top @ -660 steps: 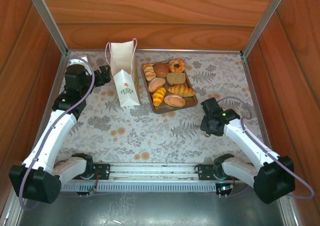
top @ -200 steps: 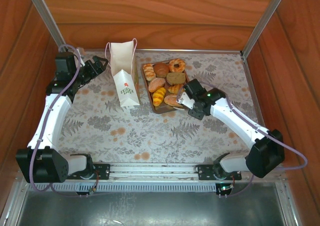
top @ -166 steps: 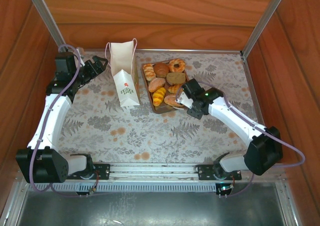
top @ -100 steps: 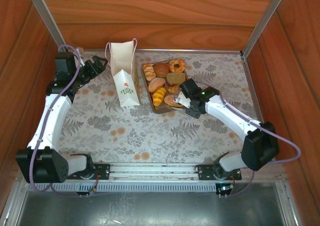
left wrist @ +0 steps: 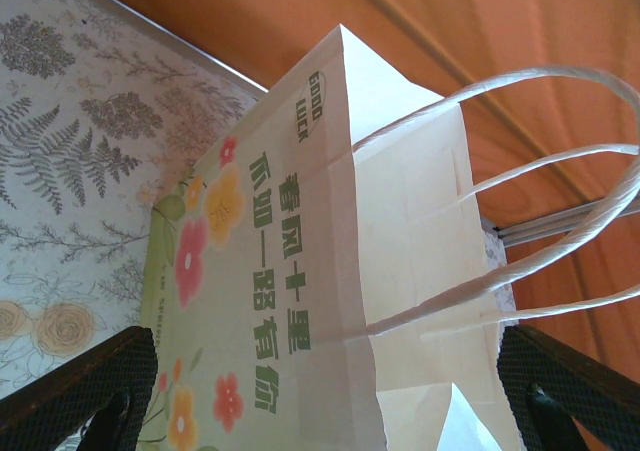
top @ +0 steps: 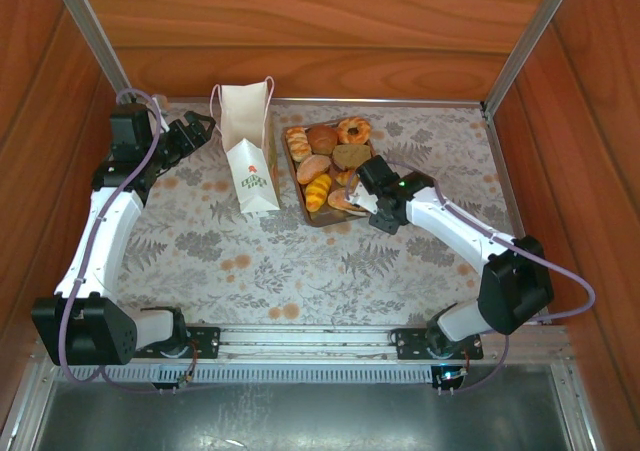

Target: Place the fake bread into the paper bag

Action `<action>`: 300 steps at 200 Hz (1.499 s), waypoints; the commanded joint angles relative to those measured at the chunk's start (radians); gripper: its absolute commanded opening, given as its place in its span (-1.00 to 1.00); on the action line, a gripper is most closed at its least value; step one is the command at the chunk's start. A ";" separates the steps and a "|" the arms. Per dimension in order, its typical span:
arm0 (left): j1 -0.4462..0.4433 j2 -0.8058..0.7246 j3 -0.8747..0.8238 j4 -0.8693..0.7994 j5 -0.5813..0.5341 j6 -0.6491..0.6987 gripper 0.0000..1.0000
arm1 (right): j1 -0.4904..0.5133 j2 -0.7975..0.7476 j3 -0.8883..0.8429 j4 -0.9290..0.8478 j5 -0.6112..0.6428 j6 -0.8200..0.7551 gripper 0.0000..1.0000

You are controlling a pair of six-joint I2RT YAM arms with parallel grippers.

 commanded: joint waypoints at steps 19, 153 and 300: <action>-0.003 -0.021 0.018 0.009 -0.018 0.006 0.85 | 0.010 -0.094 0.016 0.000 -0.013 0.052 -0.32; -0.149 0.095 0.209 -0.147 -0.223 0.093 0.82 | -0.018 -0.337 0.131 -0.063 -0.226 0.549 -0.44; -0.161 0.158 0.185 -0.118 -0.213 0.068 -0.11 | 0.009 -0.256 0.491 0.015 -0.468 0.801 -0.47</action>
